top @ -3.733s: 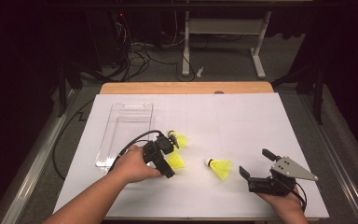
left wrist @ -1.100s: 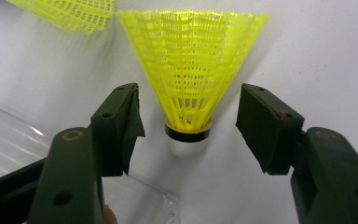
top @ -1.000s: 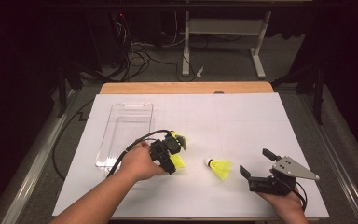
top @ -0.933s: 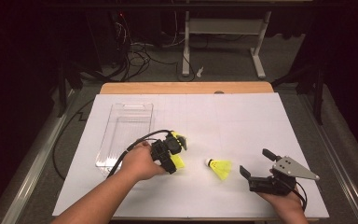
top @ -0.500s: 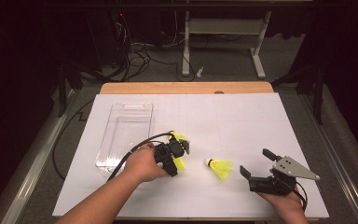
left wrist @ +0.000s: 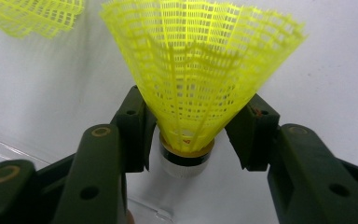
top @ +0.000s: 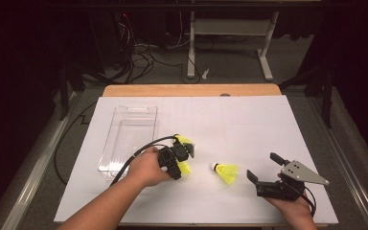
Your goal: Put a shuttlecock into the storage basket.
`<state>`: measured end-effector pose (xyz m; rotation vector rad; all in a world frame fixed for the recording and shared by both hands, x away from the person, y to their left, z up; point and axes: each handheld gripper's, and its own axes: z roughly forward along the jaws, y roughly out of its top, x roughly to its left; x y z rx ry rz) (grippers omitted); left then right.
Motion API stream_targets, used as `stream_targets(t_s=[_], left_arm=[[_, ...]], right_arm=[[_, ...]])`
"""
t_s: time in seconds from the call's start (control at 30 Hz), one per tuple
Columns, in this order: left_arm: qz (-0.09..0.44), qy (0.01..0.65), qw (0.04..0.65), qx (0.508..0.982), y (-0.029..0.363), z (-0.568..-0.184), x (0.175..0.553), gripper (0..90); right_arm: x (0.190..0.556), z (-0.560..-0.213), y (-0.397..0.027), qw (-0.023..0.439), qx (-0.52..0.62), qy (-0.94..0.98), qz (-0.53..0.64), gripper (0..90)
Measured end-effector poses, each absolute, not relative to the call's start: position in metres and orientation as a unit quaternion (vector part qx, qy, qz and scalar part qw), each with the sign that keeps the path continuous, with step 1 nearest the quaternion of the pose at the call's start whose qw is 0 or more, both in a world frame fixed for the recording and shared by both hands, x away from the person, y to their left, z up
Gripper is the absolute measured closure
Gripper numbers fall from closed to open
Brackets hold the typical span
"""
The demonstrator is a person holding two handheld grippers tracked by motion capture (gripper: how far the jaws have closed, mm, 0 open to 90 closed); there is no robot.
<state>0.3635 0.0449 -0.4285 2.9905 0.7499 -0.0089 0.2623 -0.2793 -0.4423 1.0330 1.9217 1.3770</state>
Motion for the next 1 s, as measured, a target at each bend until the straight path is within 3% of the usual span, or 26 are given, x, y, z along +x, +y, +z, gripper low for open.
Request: stream_targets(t_s=[1.0], left_arm=[[-0.033, 0.258, 0.110, 0.959, 0.066, -0.401, 0.360, 55.8]], right_arm=[[0.263, -0.444, -0.278, 0.276, 0.385, 0.718, 0.510, 0.6]])
